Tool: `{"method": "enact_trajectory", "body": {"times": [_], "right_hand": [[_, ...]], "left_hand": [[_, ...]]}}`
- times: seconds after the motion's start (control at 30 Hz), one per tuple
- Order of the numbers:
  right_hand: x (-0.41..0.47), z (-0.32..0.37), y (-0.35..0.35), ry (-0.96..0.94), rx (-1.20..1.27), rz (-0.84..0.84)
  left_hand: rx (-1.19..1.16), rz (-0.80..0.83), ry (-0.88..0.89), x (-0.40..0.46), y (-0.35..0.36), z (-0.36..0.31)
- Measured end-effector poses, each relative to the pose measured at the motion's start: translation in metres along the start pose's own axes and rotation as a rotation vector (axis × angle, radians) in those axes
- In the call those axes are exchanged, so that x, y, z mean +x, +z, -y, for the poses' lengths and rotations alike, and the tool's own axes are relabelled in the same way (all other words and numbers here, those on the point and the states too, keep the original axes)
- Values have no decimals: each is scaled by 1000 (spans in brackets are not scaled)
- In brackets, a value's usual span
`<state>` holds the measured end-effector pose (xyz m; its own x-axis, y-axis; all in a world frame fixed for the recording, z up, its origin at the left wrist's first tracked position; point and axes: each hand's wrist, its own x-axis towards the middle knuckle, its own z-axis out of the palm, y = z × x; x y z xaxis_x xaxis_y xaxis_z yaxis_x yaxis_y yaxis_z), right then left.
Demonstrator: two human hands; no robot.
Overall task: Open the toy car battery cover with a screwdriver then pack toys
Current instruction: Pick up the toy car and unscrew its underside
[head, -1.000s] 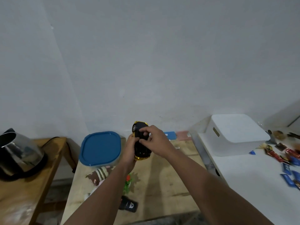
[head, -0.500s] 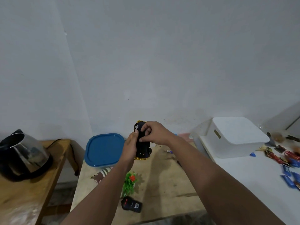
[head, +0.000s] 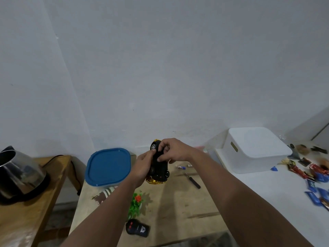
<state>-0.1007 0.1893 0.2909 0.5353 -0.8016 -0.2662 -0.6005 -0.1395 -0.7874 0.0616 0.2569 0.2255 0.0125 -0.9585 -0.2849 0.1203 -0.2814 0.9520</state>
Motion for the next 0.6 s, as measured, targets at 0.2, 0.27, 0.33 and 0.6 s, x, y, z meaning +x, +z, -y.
{"method": "enact_trajectory", "body": {"times": [0.2, 0.27, 0.33, 0.6], "right_hand": [[2, -23, -23, -14, 7, 15], [5, -33, -31, -27, 8, 29], [8, -44, -39, -35, 18, 34], [18, -97, -66, -28, 18, 36]], "left_hand": [[83, 109, -74, 15, 21, -14], [70, 125, -105, 22, 29, -15], [55, 140, -134, 30, 38, -15], [185, 65, -143, 64, 84, -3]]}}
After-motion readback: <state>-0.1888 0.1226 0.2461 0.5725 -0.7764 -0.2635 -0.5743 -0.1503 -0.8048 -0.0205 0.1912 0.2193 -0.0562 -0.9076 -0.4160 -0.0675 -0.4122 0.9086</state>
